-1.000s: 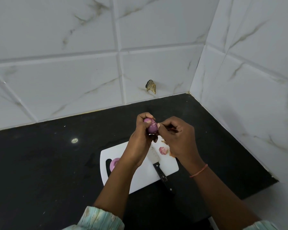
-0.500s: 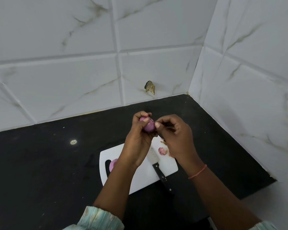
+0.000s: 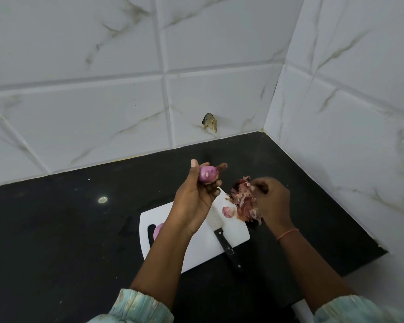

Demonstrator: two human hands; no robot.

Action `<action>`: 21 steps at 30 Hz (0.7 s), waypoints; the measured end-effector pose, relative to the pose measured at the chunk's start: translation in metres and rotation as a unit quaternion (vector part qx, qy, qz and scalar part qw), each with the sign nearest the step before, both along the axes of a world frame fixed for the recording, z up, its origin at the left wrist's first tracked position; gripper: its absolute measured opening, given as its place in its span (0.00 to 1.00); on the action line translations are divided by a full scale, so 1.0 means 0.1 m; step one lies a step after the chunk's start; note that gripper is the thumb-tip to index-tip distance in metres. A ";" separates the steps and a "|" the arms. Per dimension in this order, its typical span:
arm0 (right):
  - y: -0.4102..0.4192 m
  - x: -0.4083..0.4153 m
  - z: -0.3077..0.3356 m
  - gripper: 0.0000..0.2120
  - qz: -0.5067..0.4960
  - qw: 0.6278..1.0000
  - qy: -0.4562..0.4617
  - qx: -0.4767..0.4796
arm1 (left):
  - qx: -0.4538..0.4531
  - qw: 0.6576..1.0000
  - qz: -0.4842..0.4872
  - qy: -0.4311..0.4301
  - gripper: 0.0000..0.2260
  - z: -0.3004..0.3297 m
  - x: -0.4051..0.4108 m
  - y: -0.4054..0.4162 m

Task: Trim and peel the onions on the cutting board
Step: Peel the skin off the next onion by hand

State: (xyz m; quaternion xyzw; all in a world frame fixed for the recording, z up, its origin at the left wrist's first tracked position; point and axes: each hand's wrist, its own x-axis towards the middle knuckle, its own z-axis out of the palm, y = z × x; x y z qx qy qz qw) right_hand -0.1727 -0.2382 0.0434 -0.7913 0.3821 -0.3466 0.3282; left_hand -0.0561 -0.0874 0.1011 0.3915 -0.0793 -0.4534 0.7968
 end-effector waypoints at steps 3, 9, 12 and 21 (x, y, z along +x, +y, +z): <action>-0.08 -0.09 -0.26 0.10 0.002 0.998 0.065 0.016 | -0.013 0.998 0.006 0.058 0.27 -0.01 0.01 -0.01; 0.15 0.02 -0.04 0.12 0.052 0.997 0.016 -0.052 | -0.003 0.995 -0.012 0.097 0.30 -0.04 0.02 -0.02; 0.43 0.12 0.40 0.09 0.142 0.978 -0.127 -0.081 | 0.029 0.997 -0.006 0.066 0.33 -0.07 0.01 -0.03; 0.53 0.30 0.58 0.03 0.205 0.966 -0.151 -0.047 | 0.047 0.997 -0.065 0.022 0.32 -0.06 0.00 0.00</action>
